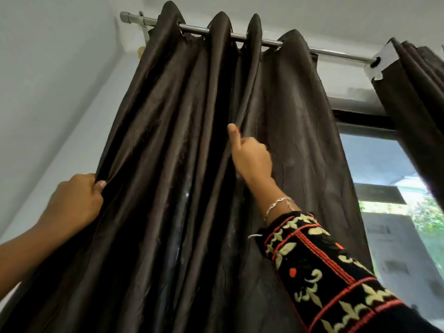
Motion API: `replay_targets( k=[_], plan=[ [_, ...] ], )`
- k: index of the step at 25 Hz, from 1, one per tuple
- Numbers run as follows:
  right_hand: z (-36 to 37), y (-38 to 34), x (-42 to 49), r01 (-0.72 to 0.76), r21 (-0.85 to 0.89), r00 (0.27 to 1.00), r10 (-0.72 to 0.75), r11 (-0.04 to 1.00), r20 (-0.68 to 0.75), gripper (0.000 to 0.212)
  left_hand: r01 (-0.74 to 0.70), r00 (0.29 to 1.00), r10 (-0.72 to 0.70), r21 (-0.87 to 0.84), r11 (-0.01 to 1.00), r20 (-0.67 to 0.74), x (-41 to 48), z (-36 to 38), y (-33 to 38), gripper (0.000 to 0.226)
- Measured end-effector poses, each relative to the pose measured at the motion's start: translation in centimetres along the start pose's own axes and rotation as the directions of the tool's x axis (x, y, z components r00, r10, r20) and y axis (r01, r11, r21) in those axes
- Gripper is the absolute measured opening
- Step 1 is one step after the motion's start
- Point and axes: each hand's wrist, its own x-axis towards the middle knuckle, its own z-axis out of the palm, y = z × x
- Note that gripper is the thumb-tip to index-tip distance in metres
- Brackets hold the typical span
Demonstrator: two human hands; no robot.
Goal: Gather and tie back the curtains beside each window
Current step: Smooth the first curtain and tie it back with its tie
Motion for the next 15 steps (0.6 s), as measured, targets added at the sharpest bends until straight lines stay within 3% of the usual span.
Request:
replay_targets(
  k=[2, 3, 6, 8, 9, 12, 15],
  plan=[
    [-2.5, 2.6, 0.3, -0.102, 0.108, 0.986, 0.115, 0.989, -0.118, 0.060, 0.018, 1.000, -0.018, -0.003, 1.000, -0.014, 0.1, 0.7, -0.3, 0.025],
    [-3.7, 3.8, 0.5, -0.117, 0.079, 0.979, 0.129, 0.990, -0.161, 0.051, 0.030, 0.999, -0.030, 0.005, 1.000, -0.014, 0.1, 1.0, -0.5, 0.025],
    [-7.0, 6.5, 0.6, -0.057, -0.218, 0.927, -0.030, 0.974, -0.373, 0.029, 0.036, 0.999, -0.036, 0.020, 0.999, -0.005, 0.2, 1.7, -0.8, 0.026],
    [-9.2, 7.5, 0.7, -0.092, -0.387, 0.880, -0.107, 0.917, -0.463, 0.034, 0.034, 0.999, -0.033, 0.022, 0.999, -0.011, 0.1, 1.9, -0.8, 0.026],
    [-10.4, 8.1, 1.0, -0.166, -0.431, 0.884, -0.060, 0.887, -0.464, 0.045, 0.030, 0.999, -0.030, 0.015, 0.999, -0.017, 0.0, 2.0, -0.7, 0.026],
    [-13.9, 10.7, 1.9, -0.432, -0.416, 0.887, 0.293, 0.800, -0.358, 0.071, 0.023, 0.999, -0.023, 0.002, 1.000, -0.022, -0.5, 1.7, -0.1, 0.026],
    [-14.8, 12.7, 1.4, -0.448, -0.404, 0.893, 0.415, 0.797, -0.171, 0.052, 0.008, 1.000, -0.008, -0.001, 1.000, -0.002, -1.0, 0.9, 0.6, 0.027]
  ],
)
